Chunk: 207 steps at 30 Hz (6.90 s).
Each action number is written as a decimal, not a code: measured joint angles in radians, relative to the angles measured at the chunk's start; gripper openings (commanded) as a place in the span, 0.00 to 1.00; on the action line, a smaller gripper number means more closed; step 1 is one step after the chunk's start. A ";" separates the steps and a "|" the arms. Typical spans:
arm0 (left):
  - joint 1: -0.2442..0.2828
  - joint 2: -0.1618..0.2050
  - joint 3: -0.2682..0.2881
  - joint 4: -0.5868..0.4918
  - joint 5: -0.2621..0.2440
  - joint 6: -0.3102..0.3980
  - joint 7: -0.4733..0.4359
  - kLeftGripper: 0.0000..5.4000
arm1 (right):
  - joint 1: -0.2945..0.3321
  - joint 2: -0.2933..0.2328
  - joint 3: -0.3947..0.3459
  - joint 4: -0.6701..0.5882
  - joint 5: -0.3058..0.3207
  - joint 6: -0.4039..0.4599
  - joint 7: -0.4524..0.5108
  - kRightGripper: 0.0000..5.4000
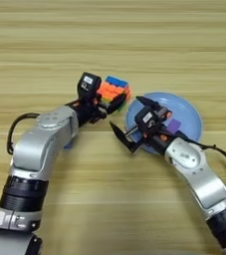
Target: Move the objects on the table
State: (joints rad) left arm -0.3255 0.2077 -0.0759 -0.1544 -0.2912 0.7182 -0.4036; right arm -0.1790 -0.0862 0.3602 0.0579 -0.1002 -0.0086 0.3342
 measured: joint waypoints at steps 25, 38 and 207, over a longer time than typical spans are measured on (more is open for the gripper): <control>0.039 0.004 -0.027 -0.092 -0.029 0.058 -0.012 0.62 | -0.040 0.023 -0.035 0.018 -0.012 -0.002 -0.022 1.00; 0.059 0.004 -0.028 -0.114 -0.030 0.062 -0.012 0.62 | -0.040 0.028 -0.037 0.028 -0.012 -0.003 -0.022 1.00; 0.005 0.008 0.207 -0.165 -0.131 0.046 0.086 1.00 | -0.040 -0.111 -0.529 0.317 0.163 -0.089 -0.206 1.00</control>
State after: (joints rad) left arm -0.3210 0.2161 0.1313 -0.3192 -0.4222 0.7647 -0.3173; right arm -0.2187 -0.1967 -0.1690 0.3751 0.0629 -0.0979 0.1282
